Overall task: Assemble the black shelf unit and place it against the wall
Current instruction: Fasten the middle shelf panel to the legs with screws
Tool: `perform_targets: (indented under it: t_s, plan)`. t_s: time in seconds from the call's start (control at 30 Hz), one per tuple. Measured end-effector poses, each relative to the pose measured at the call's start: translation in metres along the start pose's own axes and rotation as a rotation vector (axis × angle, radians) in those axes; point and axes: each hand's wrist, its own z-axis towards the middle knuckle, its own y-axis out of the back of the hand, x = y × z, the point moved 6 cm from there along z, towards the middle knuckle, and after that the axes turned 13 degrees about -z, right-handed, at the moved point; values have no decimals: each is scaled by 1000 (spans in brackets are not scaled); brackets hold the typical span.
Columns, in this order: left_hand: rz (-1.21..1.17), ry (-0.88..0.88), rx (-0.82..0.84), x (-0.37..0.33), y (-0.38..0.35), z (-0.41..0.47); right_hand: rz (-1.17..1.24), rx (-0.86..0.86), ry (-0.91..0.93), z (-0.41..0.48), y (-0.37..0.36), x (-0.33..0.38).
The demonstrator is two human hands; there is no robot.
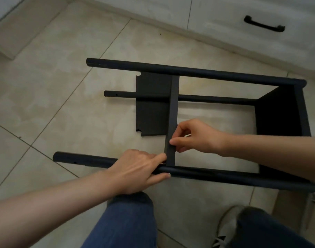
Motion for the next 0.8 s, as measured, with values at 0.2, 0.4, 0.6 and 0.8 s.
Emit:
perform_targets:
  t_s: [0.2, 0.4, 0.6, 0.8]
  plan:
    - [62, -122, -224, 7, -4, 3, 62, -153, 61, 1, -5, -12]
    - [53, -93, -298, -1, -6, 6, 110, -244, 91, -6, -5, -22]
    - [-44, 24, -431, 0, -4, 1, 283, -185, 62, -21, -10, -36]
    - [-23, -33, -303, -1, -12, 9, 542, -150, 2, -24, -15, -53]
